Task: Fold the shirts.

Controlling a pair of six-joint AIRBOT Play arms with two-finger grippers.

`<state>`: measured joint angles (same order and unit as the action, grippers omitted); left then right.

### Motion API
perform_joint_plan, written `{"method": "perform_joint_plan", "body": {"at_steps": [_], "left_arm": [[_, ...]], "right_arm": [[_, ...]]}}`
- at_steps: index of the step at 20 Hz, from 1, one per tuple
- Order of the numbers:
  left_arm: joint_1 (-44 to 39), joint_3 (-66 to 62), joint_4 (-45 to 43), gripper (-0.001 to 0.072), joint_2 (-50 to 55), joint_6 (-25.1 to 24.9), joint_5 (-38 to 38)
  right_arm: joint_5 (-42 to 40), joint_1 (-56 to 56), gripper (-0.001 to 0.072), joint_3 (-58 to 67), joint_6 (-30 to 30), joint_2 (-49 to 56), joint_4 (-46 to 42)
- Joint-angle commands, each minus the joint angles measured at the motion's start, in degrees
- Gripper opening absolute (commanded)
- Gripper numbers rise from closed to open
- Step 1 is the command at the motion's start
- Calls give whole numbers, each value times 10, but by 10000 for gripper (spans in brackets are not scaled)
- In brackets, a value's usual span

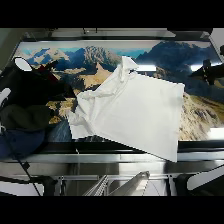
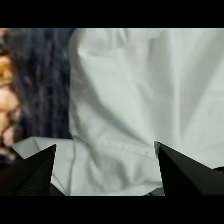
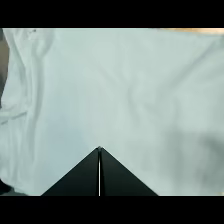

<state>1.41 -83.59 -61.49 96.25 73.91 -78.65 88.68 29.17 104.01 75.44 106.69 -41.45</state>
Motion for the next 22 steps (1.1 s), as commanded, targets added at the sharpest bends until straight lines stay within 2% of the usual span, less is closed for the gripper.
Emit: {"method": "perform_joint_plan", "body": {"at_steps": [1, 3, 4, 5, 6, 8, 10, 15, 16, 17, 18, 22], "left_arm": [[5, -23, 2, 695, 73, -76, -21], [5, -24, 1, 693, 110, -124, -39], [5, -24, 2, 617, 123, -141, -38], [5, -24, 2, 434, 135, -163, -39], [5, -24, 2, 359, 143, -178, -39], [5, -24, 8, 364, 148, -206, -38], [7, -24, 60, 364, 148, -239, -41], [11, -24, 121, 362, 148, -276, -58], [11, -24, 121, 284, 148, -276, -62], [11, -24, 121, 112, 148, -281, -66], [11, -24, 120, 46, 148, -287, -70], [27, -24, 122, 28, 148, -289, -90]], "right_arm": [[15, 13, 16, -140, -23, -95, 1], [-38, 26, 15, -263, -54, -184, 1], [-61, 31, 15, -315, -64, -223, 1], [-78, 33, 15, -361, -70, -257, -1], [-81, 35, 16, -395, -73, -280, 0], [-73, 36, 15, -438, -87, -308, 0], [-63, 36, 16, -460, -87, -319, 1], [-33, 36, 16, -469, -86, -325, 1], [-28, 36, 16, -470, -87, -325, 1], [-23, 36, 16, -474, -86, -326, 1], [-24, 37, 16, -487, -86, -333, 1], [-49, 68, 21, -590, -67, -409, -4]]}}
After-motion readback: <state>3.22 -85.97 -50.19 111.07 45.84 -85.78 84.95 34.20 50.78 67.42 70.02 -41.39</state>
